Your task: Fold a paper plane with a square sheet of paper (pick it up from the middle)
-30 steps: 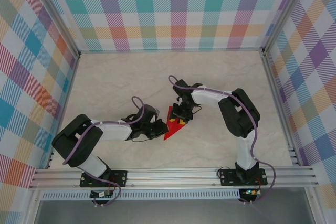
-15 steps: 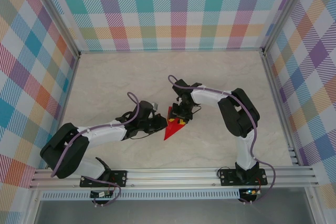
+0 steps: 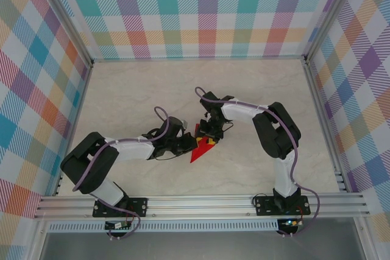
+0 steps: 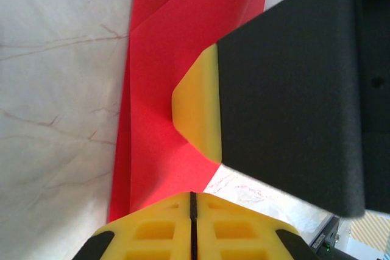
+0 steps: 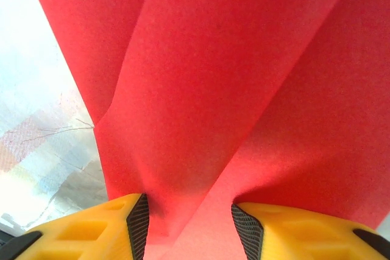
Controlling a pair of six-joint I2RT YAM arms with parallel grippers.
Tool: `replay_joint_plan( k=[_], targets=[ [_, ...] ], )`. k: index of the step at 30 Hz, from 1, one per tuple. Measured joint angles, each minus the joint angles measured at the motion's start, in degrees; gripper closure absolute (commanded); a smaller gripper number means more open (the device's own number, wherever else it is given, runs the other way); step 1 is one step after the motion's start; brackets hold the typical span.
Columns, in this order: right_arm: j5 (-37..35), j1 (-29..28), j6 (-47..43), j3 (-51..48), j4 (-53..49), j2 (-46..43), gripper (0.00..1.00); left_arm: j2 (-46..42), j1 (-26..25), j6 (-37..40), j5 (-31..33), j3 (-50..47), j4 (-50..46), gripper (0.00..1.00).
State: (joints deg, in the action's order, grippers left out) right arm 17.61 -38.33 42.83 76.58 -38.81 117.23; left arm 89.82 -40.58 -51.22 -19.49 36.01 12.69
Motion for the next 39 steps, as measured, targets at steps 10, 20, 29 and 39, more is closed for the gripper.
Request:
replay_joint_plan(
  k=[10, 20, 29, 39],
  targets=[
    [0.0, 0.0, 0.0, 0.0, 0.0, 0.0, 0.52, 2.7, 0.0, 0.3, 0.5, 1.9, -0.2, 0.94],
    [0.0, 0.0, 0.0, 0.0, 0.0, 0.0, 0.53, 5.1, 0.0, 0.3, 1.1, 2.4, -0.8, 0.95],
    [0.0, 0.0, 0.1, 0.0, -0.1, 0.0, 0.53, 5.5, 0.0, 0.3, 1.2, 2.5, -1.2, 0.95],
    [-0.5, -0.3, 0.0, -0.5, 1.0, -2.3, 0.52, 6.1, 0.0, 1.3, 1.0, 2.9, -1.7, 0.99]
  ],
)
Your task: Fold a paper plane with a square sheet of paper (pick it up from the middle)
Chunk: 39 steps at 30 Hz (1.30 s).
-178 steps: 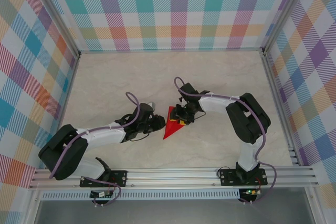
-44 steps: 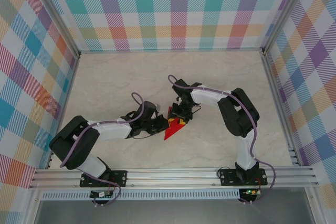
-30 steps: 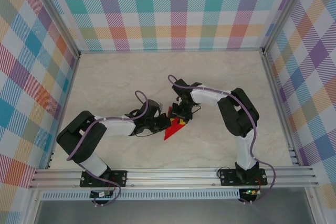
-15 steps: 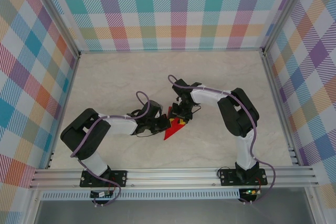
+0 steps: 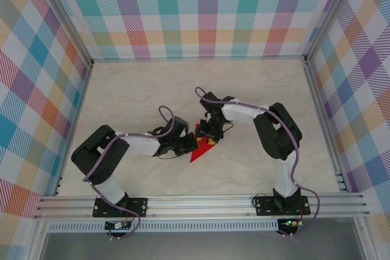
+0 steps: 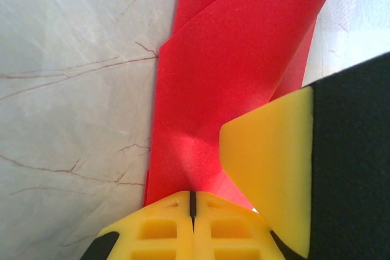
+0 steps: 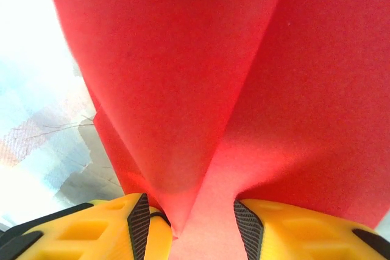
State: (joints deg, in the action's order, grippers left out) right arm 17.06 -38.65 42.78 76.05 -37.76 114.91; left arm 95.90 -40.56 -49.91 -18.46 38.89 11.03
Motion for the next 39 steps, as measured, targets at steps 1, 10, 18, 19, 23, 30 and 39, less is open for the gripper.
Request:
replay_joint_plan(
  k=[1, 10, 18, 19, 23, 30, 39],
  targets=[
    [-0.4, -0.2, 0.0, -0.2, 0.4, -0.4, 0.52, 0.0, 0.0, 0.1, 0.0, 0.0, 0.0, 0.99],
    [-5.9, 0.6, -0.4, -7.7, 3.8, -11.4, 0.54, 0.0, 0.2, 1.6, -0.2, 0.0, -0.2, 1.0],
    [-2.6, 1.4, -1.8, -14.1, 13.6, -17.6, 0.84, 0.1, 0.2, 2.0, -0.4, 0.0, -0.2, 1.0],
    [-1.7, 1.4, -1.8, -14.7, 14.8, -17.2, 0.86, 0.1, 0.2, 2.0, -0.4, 0.0, -0.2, 1.0],
    [1.8, 1.4, -1.7, -15.6, 18.4, -14.6, 0.91, 0.1, 0.2, 2.0, -0.4, 0.0, -0.2, 1.0],
    [6.3, 1.4, -1.8, -15.6, 22.8, -10.5, 0.93, 0.1, 0.2, 2.0, -0.4, 0.1, -0.3, 1.0],
    [7.7, 1.4, -3.0, -15.6, 23.8, -6.4, 0.94, 0.1, 0.2, 2.0, -0.3, 0.4, -1.0, 1.0]
  ],
)
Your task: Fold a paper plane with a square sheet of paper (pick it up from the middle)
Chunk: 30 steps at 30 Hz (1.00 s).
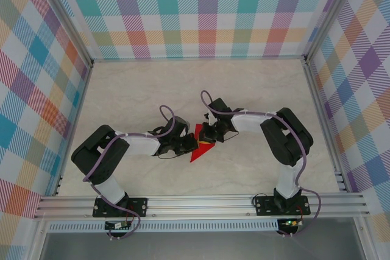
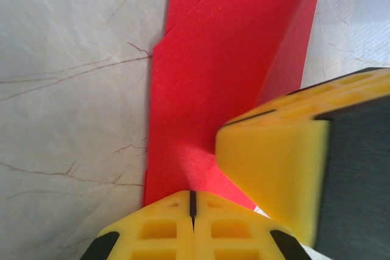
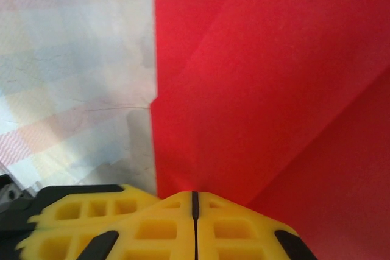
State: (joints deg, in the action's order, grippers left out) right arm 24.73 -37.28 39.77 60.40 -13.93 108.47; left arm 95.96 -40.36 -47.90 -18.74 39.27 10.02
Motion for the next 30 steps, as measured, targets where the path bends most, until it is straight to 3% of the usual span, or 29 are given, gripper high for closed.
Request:
replay_joint_plan(
  k=[22, 30],
  targets=[
    [1.6, 4.8, -6.4, 0.9, -0.2, 1.2, 0.95, 0.0, 0.0, 0.0, 0.0, 0.3, -0.9, 1.0],
    [0.0, 3.5, -6.1, -3.5, 2.6, -3.6, 0.95, 0.0, 0.0, 0.0, 0.0, 0.3, -0.9, 1.0]
  ],
)
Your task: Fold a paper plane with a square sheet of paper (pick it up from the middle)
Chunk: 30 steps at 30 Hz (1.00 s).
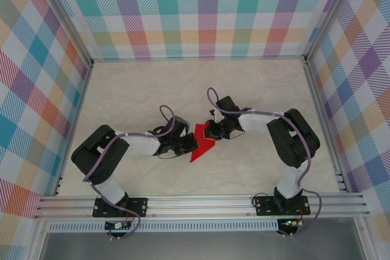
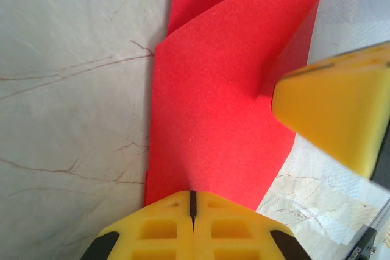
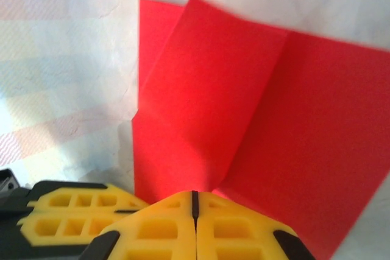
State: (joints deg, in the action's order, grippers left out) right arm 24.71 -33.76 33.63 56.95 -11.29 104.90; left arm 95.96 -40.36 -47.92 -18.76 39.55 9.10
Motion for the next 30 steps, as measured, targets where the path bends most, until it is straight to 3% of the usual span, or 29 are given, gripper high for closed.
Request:
replay_joint_plan(
  k=[6, 15, 30],
  targets=[
    [0.9, -2.8, 0.0, -0.2, 1.7, 0.1, 0.95, 0.0, 0.0, 0.0, 0.0, 0.0, 0.0, 1.0],
    [1.1, -2.2, -0.1, 2.5, 1.8, 4.3, 0.95, 0.0, 0.0, 0.0, 0.0, 0.0, -0.2, 1.0],
    [2.6, 7.3, -0.3, 7.5, 0.9, 8.2, 0.94, 0.0, 0.0, 0.6, -0.2, 0.0, -0.4, 1.0]
  ],
)
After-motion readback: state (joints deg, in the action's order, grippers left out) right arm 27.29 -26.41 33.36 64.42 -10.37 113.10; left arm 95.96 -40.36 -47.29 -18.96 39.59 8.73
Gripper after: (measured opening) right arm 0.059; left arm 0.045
